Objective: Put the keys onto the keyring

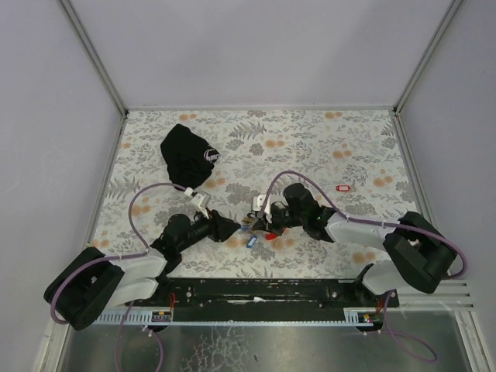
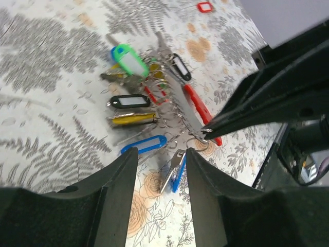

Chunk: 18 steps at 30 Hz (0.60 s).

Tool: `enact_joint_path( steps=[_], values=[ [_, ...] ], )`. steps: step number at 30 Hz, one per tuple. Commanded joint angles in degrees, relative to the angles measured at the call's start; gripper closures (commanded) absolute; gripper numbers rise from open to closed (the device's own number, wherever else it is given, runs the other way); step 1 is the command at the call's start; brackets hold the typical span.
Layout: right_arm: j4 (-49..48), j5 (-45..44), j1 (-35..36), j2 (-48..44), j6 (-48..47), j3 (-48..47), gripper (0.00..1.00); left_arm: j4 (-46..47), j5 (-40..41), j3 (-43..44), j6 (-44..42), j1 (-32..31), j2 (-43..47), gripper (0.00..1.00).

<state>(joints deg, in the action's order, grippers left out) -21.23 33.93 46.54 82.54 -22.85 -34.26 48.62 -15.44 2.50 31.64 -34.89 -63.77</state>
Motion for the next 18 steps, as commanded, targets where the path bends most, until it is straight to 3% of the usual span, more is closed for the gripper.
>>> enact_joint_path(
  steps=[1, 8, 15, 18],
  values=[
    [-1.61, 4.92, -1.85, -3.63, -3.20, -0.92, 1.00, 12.92, -9.28, 1.80, -12.19, -0.31, -2.37, 0.59],
    [1.46, 8.56, -3.40, -6.93, -7.61, -1.65, 1.00, 9.39, -17.30, 4.90, -23.88, -0.31, -4.00, 0.60],
    [2.68, 11.92, -4.18, -8.19, -10.34, -1.79, 1.00, 14.20, -24.83, 5.48, -30.65, -0.28, -5.23, 0.65],
    [2.99, 12.74, -4.38, -8.34, -10.73, -2.27, 1.00, 13.15, -22.13, 7.19, -32.04, -0.26, -6.95, 0.68]
  ],
)
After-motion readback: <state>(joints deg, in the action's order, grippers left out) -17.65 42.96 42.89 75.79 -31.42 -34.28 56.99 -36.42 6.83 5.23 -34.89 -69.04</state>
